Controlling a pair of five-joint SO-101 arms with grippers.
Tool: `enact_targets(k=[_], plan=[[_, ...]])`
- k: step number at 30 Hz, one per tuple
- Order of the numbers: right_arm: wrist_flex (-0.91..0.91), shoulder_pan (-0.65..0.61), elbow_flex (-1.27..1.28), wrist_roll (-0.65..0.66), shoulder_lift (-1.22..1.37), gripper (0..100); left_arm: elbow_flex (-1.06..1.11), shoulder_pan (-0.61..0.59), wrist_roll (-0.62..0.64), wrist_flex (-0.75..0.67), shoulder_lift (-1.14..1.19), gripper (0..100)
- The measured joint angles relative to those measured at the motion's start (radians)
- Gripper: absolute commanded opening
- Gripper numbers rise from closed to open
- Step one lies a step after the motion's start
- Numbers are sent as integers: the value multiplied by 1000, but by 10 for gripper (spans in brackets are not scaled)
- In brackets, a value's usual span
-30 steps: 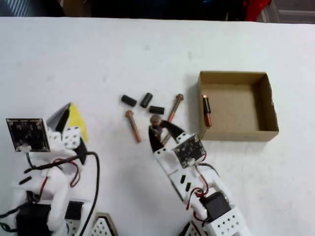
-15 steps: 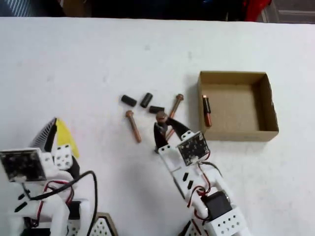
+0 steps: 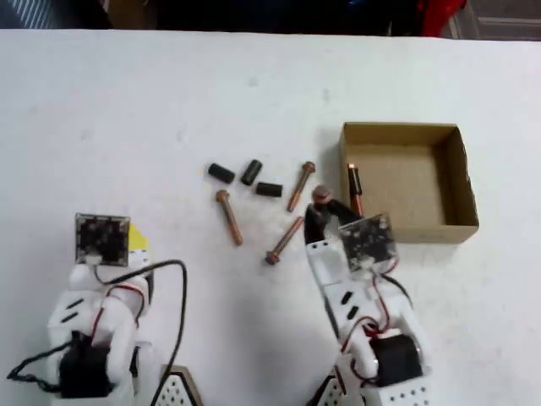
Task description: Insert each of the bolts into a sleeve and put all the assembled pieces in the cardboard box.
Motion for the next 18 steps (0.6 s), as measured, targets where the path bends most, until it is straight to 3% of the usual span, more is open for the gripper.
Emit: enact_targets(k=[8, 18], plan=[[158, 32, -288, 109, 87, 16, 163, 0, 0, 0, 3, 22], [164, 207, -571, 129, 583, 16, 327, 0, 0, 0, 14, 23]])
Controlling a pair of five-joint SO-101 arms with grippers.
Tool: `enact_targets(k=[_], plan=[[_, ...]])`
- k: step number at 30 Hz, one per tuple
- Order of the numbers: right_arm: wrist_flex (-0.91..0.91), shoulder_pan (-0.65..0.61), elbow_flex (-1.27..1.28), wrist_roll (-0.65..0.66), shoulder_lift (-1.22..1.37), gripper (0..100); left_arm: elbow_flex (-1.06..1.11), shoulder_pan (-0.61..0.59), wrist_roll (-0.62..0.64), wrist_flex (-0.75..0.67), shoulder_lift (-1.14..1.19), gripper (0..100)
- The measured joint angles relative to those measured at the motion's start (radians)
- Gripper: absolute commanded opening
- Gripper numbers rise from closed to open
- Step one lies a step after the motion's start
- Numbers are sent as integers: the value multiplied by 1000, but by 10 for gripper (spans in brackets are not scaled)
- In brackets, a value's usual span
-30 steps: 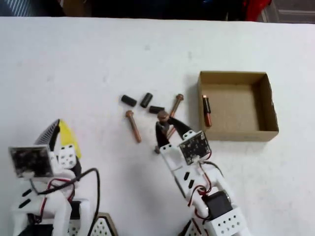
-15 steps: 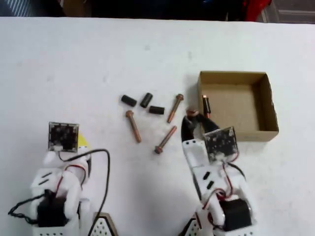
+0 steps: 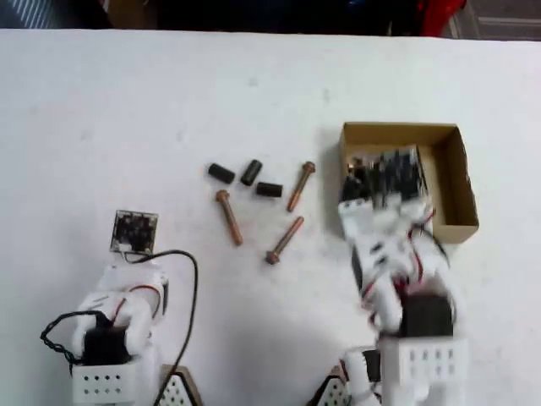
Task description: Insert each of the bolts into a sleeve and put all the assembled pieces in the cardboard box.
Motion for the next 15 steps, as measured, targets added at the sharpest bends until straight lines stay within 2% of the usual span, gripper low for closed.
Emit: enact_targets(k=[4, 9, 15], plan=[[0, 83, -101, 0, 264, 16, 17, 0, 2, 9, -9, 23], [0, 155, -273, 0, 592, 16, 17, 0, 80, 60, -8, 23], [0, 176, -474, 0, 931, 16, 17, 0, 95, 63, -8, 23]])
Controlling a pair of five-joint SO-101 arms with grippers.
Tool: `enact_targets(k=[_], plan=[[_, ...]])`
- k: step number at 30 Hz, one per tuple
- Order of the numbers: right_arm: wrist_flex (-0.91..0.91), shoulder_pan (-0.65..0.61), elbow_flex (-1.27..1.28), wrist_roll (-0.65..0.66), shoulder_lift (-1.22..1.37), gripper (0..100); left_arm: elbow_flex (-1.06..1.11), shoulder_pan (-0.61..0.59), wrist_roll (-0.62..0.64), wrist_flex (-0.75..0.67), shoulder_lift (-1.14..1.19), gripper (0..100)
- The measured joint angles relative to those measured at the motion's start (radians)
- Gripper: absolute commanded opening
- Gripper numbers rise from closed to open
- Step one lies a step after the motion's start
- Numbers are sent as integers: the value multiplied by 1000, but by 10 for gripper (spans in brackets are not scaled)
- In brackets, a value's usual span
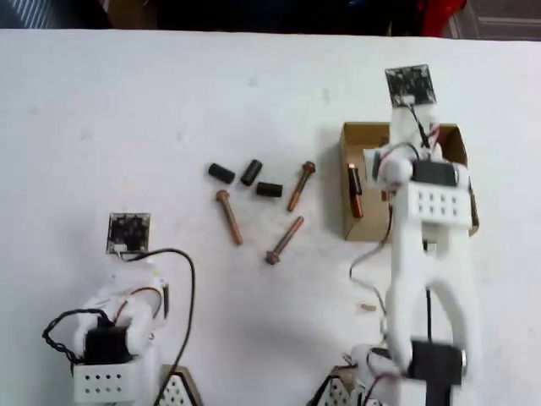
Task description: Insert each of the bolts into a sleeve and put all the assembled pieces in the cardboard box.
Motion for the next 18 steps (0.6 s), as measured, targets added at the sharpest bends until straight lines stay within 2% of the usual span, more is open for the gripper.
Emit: enact_targets(k=[10, 18], plan=[[0, 11, -269, 0, 465, 16, 0, 0, 0, 0, 0, 23], [0, 32, -439, 0, 723, 17, 0, 0, 0, 0, 0, 23]])
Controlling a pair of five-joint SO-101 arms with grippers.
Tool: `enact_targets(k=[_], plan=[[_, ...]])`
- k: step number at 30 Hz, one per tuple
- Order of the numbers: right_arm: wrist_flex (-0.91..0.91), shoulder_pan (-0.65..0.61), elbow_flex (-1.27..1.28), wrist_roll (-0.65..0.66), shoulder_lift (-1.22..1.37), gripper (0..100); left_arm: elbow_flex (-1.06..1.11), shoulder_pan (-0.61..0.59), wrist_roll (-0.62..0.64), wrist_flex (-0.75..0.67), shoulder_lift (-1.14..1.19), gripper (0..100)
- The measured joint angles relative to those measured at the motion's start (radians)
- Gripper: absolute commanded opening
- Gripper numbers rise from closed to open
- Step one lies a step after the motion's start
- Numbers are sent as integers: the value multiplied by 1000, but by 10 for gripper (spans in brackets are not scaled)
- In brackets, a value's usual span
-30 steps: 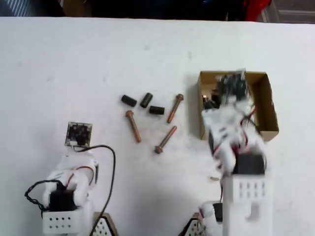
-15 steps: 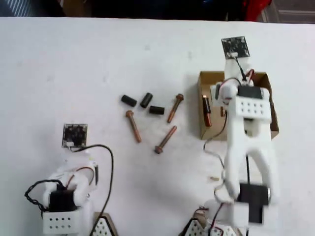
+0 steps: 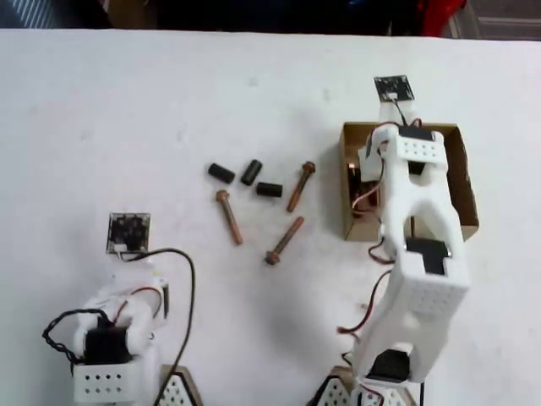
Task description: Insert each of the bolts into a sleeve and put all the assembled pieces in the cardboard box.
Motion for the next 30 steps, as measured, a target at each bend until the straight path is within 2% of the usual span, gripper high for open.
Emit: enact_targets(k=[4, 11, 18, 30], plan=[[17, -3, -71, 0, 80, 18, 0, 0, 0, 0, 0, 23], [167, -3, -224, 0, 137, 23, 0, 0, 0, 0, 0, 23], [302, -5, -341, 0, 140, 170, 0, 0, 0, 0, 0, 23], [334, -3, -379, 0, 140, 173, 0, 0, 0, 0, 0, 23]])
